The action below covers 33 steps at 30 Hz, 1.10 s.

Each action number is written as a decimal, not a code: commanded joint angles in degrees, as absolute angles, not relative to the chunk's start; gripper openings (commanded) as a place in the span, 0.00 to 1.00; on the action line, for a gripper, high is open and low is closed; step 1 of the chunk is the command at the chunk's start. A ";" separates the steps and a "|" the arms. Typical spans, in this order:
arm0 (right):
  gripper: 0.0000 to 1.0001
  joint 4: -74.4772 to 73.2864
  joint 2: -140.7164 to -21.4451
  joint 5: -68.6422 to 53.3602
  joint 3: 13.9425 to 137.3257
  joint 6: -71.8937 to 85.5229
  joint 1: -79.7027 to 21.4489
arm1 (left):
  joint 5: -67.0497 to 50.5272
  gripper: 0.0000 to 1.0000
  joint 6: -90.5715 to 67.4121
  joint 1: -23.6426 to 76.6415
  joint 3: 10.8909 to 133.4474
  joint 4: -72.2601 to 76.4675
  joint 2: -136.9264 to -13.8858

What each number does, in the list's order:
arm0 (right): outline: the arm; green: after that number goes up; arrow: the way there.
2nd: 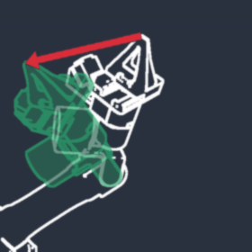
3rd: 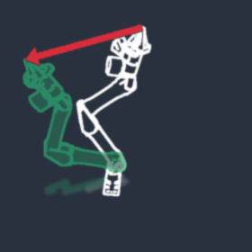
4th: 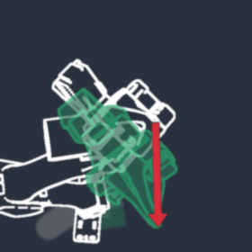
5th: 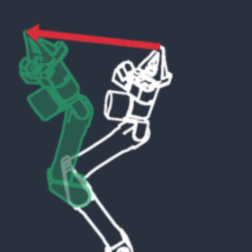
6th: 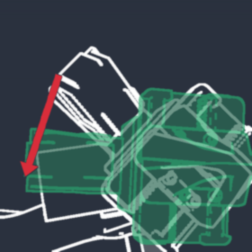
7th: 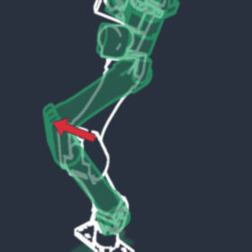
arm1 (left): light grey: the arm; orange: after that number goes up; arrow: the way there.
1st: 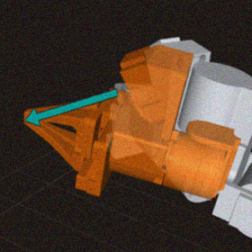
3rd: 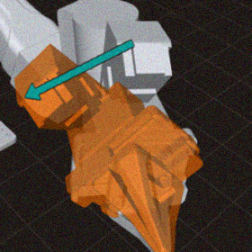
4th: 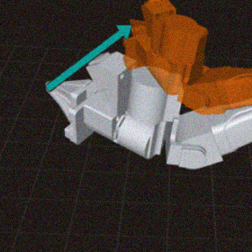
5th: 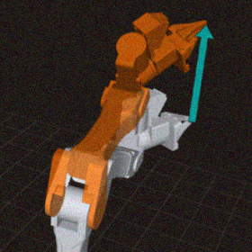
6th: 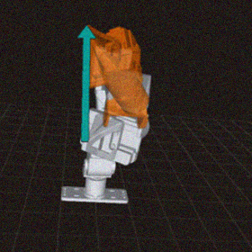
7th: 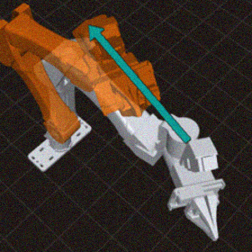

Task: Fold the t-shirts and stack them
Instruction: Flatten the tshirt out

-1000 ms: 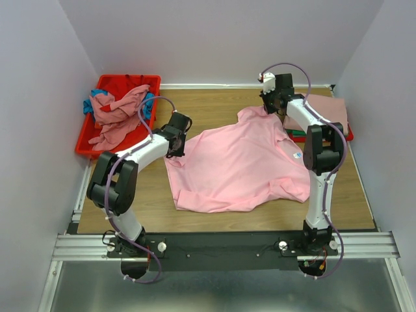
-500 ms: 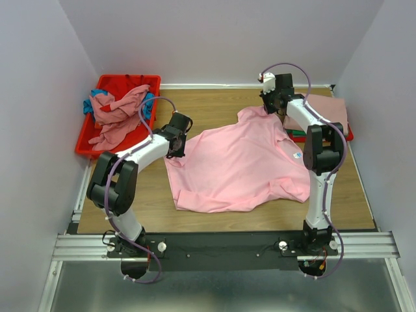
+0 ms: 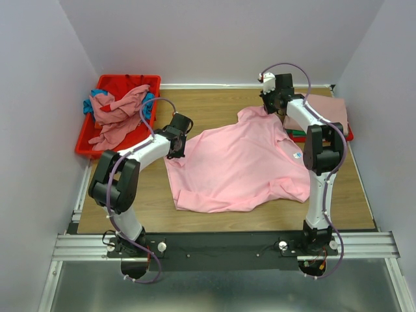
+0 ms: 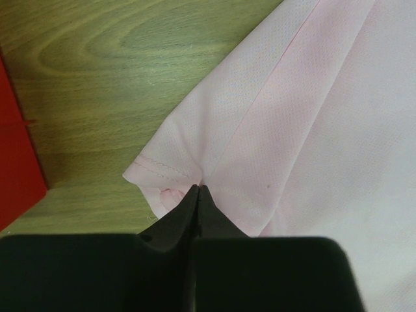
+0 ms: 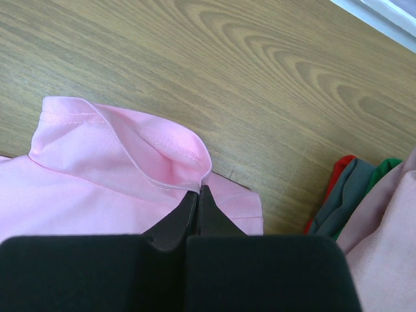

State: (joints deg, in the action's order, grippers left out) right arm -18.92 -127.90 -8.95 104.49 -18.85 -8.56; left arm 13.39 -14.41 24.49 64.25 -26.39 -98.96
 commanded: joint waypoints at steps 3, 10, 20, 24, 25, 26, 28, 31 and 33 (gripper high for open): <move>0.00 -18.19 -125.77 -9.93 103.89 -18.02 -8.61 | 13.89 0.00 -14.15 24.70 65.48 -26.98 -99.32; 0.01 -18.19 -125.77 -10.02 103.89 -18.02 -8.70 | 14.24 0.21 -14.50 24.70 65.48 -27.07 -98.79; 0.00 -18.19 -125.77 -10.02 103.80 -18.02 -8.70 | 14.50 0.29 -14.41 24.61 65.30 -26.90 -99.93; 0.00 -18.19 -125.68 -10.02 103.62 -18.02 -8.61 | 14.24 0.25 -14.41 24.70 65.30 -26.72 -100.55; 0.00 -18.19 -125.68 -9.93 103.71 -18.02 -8.61 | 14.24 0.24 -14.33 24.70 65.22 -26.54 -100.55; 0.00 -18.19 -125.68 -9.93 103.62 -18.02 -8.70 | 14.24 0.23 -14.24 24.70 65.21 -26.54 -100.89; 0.00 -18.19 -125.68 -10.02 103.71 -18.02 -8.61 | 14.24 0.19 -14.24 24.70 65.13 -26.54 -100.99; 0.00 -18.19 -125.42 -10.19 103.54 -18.02 -8.61 | 14.59 0.07 -14.33 24.70 65.30 -26.46 -100.46; 0.00 -18.19 -125.25 -10.46 103.54 -18.02 -8.61 | 15.11 0.00 -14.50 24.70 65.65 -26.54 -99.41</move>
